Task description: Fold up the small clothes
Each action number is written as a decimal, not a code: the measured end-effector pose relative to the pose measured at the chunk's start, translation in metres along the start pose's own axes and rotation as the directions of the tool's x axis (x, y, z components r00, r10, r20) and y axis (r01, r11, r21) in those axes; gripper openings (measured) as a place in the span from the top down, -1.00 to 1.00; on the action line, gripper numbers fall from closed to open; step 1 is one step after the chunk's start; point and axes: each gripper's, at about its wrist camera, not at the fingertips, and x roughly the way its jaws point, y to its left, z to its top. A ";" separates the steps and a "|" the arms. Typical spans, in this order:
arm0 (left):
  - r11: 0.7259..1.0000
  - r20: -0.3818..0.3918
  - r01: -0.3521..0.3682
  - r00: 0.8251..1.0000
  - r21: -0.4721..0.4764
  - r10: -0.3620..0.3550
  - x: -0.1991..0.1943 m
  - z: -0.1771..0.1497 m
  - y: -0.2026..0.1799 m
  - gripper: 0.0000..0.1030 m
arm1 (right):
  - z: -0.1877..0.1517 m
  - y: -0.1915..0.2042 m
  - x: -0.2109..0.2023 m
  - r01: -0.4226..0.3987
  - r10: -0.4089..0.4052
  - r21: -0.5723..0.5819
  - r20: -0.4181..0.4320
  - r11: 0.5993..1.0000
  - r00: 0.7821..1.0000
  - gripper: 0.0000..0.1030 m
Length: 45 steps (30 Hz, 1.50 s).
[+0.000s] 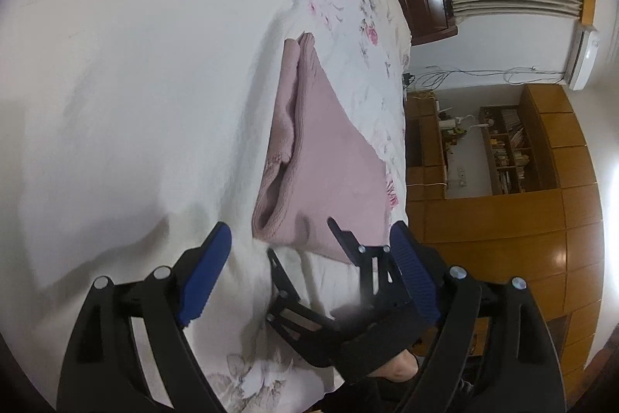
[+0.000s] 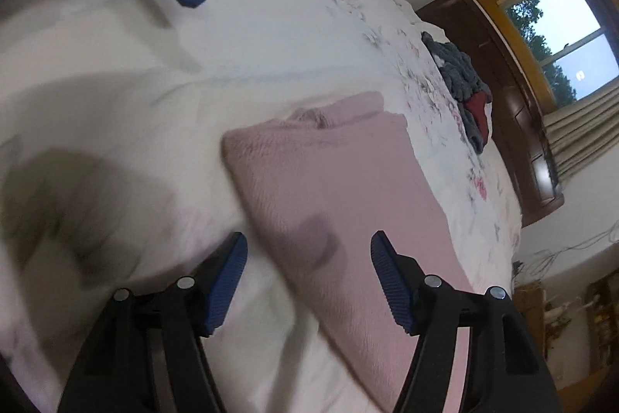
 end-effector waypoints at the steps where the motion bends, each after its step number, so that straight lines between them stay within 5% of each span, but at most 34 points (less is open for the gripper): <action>1: 1.000 -0.001 0.006 1.000 -0.005 -0.006 0.001 0.002 0.002 -0.60 | 0.003 -0.001 0.005 0.013 -0.013 0.002 0.003 1.000 1.000 -0.25; 7: 1.000 -0.002 0.010 1.000 0.003 -0.010 0.006 0.013 0.003 -0.60 | 0.025 -0.007 0.027 0.044 -0.045 0.045 0.002 0.998 0.999 -0.05; 10: 1.000 0.007 0.023 1.000 -0.012 -0.023 0.009 0.020 0.007 -0.60 | 0.029 -0.013 0.037 0.036 -0.035 0.081 -0.009 0.996 0.999 0.43; 15: 1.000 -0.024 0.022 0.999 -0.019 -0.022 0.024 0.032 0.008 -0.60 | 0.029 -0.027 0.036 -0.004 0.004 0.161 0.003 0.987 1.000 0.73; 29: 0.999 -0.127 0.024 0.992 -0.042 -0.029 0.082 0.076 -0.003 -0.60 | 0.033 -0.057 0.019 -0.056 0.044 0.269 0.050 0.962 0.998 0.76; 45: 0.988 -0.273 -0.135 0.950 0.070 0.150 0.180 0.136 -0.034 -0.55 | 0.033 -0.070 0.008 -0.077 0.049 0.344 0.088 0.936 0.995 0.77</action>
